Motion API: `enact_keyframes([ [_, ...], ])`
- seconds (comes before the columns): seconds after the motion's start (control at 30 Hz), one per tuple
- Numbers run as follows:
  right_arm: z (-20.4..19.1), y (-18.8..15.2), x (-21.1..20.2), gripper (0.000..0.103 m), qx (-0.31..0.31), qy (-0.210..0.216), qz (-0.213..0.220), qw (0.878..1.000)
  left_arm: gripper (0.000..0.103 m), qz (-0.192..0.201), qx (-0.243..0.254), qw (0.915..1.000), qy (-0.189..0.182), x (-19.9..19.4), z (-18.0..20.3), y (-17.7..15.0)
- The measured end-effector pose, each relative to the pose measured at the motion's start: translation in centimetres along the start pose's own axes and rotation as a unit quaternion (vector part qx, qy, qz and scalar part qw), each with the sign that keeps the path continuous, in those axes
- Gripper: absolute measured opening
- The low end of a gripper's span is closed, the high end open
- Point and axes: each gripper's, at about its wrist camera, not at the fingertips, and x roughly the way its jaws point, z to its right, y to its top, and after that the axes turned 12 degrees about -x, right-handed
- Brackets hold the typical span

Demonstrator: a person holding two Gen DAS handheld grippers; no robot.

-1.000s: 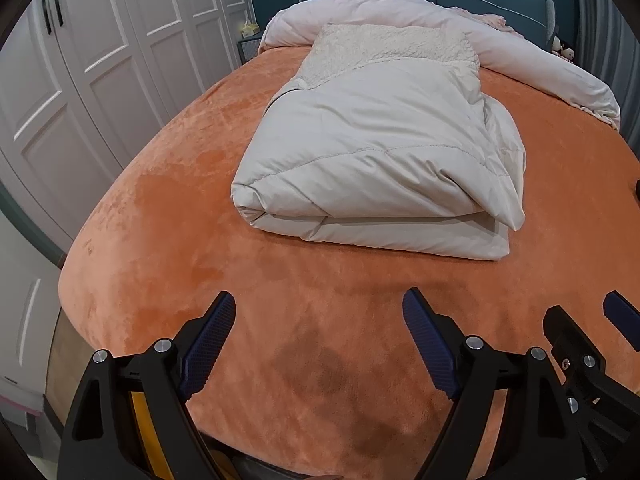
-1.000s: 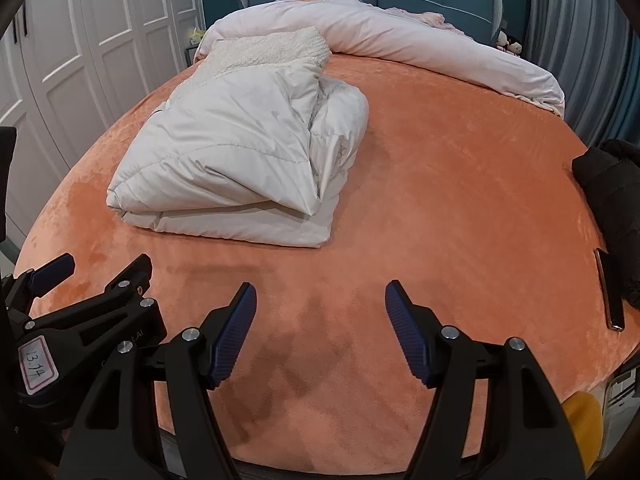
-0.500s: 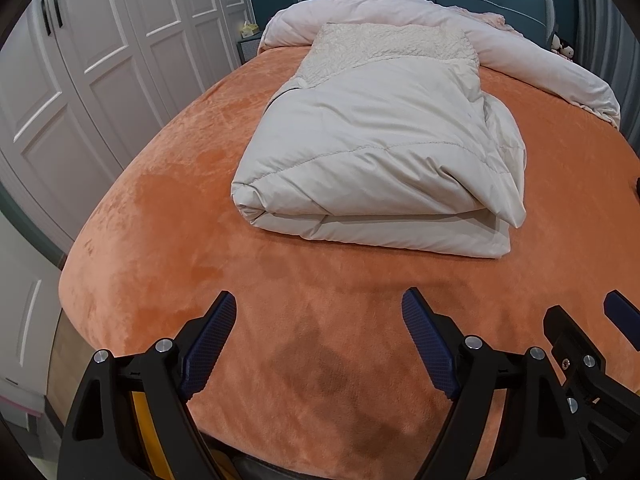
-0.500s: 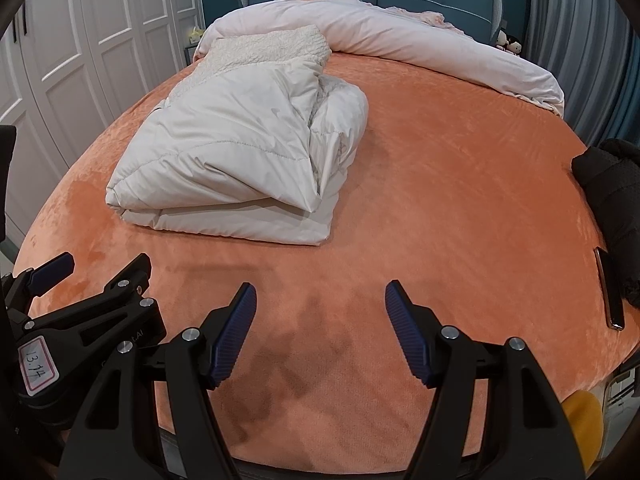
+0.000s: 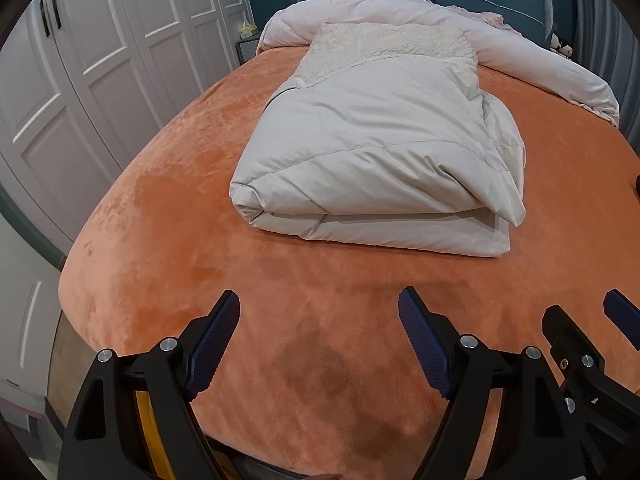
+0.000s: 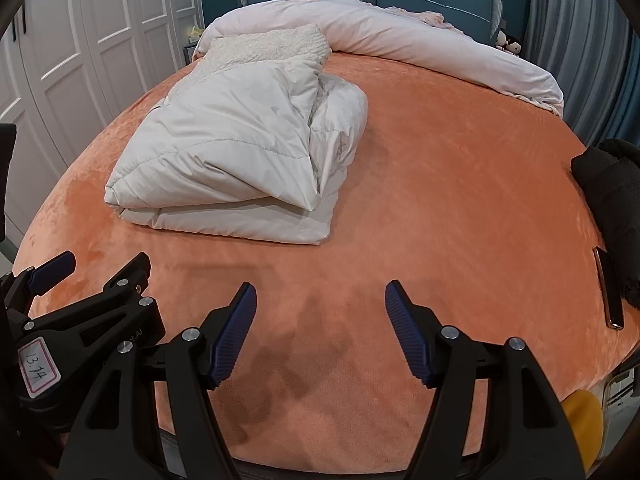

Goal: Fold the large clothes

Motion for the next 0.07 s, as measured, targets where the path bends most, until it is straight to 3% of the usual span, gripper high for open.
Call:
enact_keyframes([
  [0.07, 0.06, -0.02, 0.01, 0.065, -0.001, 0.000, 0.000, 1.000, 0.078, 0.000, -0.001, 1.0000, 0.001, -0.02, 0.03, 0.01],
])
